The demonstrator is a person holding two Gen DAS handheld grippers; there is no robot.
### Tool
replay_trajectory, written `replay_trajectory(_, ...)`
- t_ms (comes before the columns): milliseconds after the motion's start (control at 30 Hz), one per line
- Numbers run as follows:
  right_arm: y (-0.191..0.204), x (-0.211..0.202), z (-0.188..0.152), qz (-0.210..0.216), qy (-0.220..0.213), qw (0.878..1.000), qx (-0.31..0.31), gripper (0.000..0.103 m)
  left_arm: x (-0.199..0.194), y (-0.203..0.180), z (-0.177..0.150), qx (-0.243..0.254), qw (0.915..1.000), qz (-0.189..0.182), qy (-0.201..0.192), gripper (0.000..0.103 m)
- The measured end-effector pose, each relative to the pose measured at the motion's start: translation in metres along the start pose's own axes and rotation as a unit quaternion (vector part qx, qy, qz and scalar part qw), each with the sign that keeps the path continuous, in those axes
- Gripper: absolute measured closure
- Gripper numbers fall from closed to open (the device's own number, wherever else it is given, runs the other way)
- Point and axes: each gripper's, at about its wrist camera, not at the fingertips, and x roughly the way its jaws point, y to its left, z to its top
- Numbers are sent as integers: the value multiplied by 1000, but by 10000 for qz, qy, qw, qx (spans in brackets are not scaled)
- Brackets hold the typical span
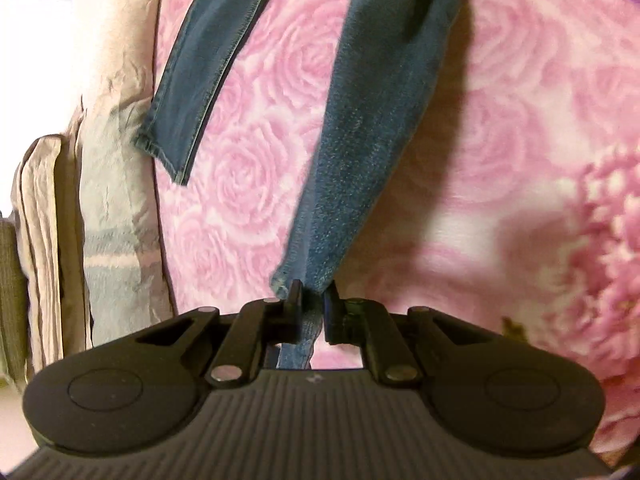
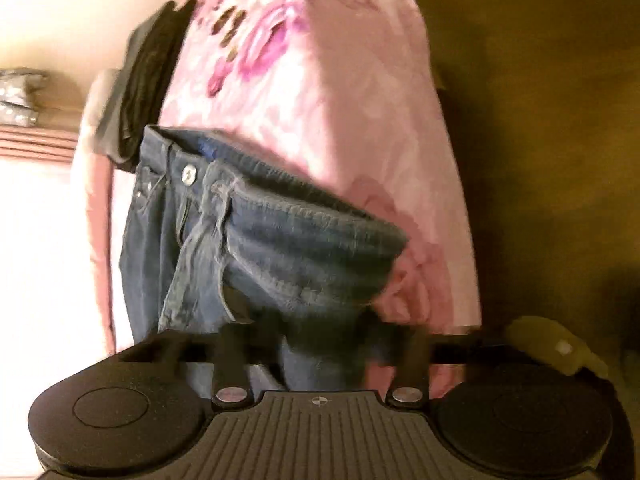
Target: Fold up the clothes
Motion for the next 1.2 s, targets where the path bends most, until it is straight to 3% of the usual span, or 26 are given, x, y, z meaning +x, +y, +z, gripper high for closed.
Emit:
replay_trajectory(33, 8, -8, 11, -12, 28, 9998, -179, 87, -8, -1, 1, -49, 10000, -36, 56, 96)
replay_trajectory(133, 44, -42, 47, 38, -109, 9948, -1016, 94, -34, -12, 3, -151, 9994, -279, 152, 96)
replay_trajectory(233, 81, -65, 88, 77, -277, 9836, -1782, 95, -64, -36, 8, -307, 9965, -772, 124, 96)
replay_trajectory(333, 112, -60, 111, -85, -270, 9655, -2590, 95, -83, -74, 22, -357, 9923, -1170, 175, 95)
replay_trajectory(467, 118, -36, 110, -881, 231, 9665, -2400, 92, -82, -106, 34, -522, 9854, -1550, 466, 92)
replay_trajectory(500, 117, -35, 106, -1020, 259, 9648, -2411, 83, -82, -109, 33, -486, 9842, -1618, 532, 89)
replay_trajectory(567, 115, -40, 99, -1349, 216, 9611, -2400, 30, -83, -108, 28, -500, 9822, -1716, 585, 78)
replay_trajectory(600, 114, -43, 97, -1386, 112, 9613, -2376, 24, -83, -101, 25, -575, 9814, -1750, 544, 72)
replay_trajectory(733, 121, -60, 86, -1582, -301, 9579, -2377, 22, -75, -51, 19, -1173, 9765, -1792, 255, 71)
replay_trajectory(833, 132, -75, 76, -1608, -703, 9551, -2387, 22, -71, -1, 36, -1539, 9741, -1645, -187, 71)
replay_trajectory(933, 143, -80, 66, -1476, -834, 9523, -2539, 22, -68, 47, 76, -1634, 9725, -1498, -711, 71)
replay_trajectory(1033, 146, -78, 64, -1449, -871, 9480, -2695, 22, -73, 87, 144, -1487, 9687, -1442, -1366, 66)
replay_trajectory(1200, 127, -63, 93, -1326, -724, 9561, -2510, 22, -90, 135, 289, -1346, 9494, -1666, -2295, 52)
